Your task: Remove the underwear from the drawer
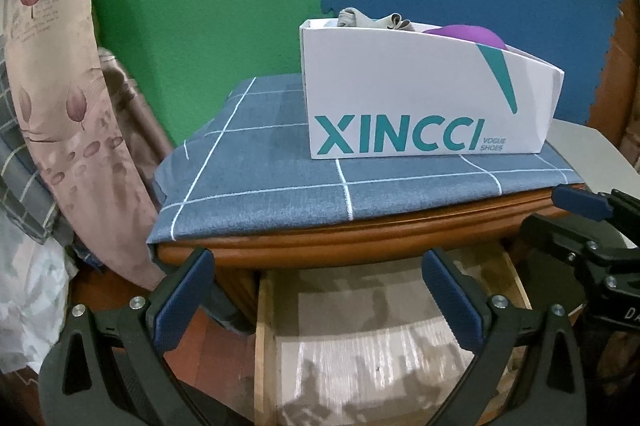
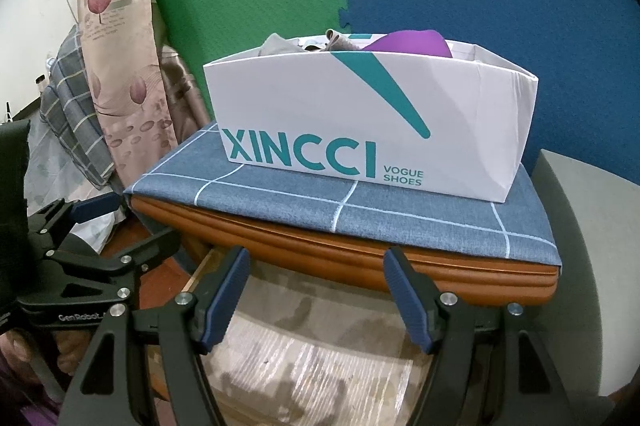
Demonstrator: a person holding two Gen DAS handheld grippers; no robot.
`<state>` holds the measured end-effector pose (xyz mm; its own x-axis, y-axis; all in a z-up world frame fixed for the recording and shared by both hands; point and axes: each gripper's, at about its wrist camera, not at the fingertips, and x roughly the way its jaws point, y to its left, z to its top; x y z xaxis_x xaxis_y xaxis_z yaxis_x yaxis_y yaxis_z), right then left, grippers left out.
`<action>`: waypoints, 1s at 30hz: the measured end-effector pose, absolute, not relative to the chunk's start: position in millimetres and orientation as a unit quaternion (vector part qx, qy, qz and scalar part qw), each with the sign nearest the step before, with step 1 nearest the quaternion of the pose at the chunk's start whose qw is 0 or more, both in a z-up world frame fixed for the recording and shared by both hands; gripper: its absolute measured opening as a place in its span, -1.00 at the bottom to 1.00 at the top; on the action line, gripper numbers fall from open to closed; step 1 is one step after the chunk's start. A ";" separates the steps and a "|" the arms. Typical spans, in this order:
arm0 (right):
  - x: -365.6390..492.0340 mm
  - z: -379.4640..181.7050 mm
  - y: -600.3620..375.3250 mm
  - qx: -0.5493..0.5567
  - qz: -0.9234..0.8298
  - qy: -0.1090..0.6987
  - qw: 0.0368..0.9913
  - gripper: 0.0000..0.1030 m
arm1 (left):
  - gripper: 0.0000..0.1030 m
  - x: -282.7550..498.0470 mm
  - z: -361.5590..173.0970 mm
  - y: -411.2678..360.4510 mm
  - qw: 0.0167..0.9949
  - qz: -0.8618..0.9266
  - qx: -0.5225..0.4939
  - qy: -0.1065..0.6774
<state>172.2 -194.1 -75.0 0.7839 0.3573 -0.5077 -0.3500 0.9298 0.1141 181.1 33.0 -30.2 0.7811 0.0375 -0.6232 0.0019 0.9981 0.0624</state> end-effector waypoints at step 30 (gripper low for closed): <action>175.8 -78.7 -191.5 0.005 0.189 0.279 0.941 0.38 | 1.00 182.8 -34.9 32.2 0.935 -0.008 0.025 0.353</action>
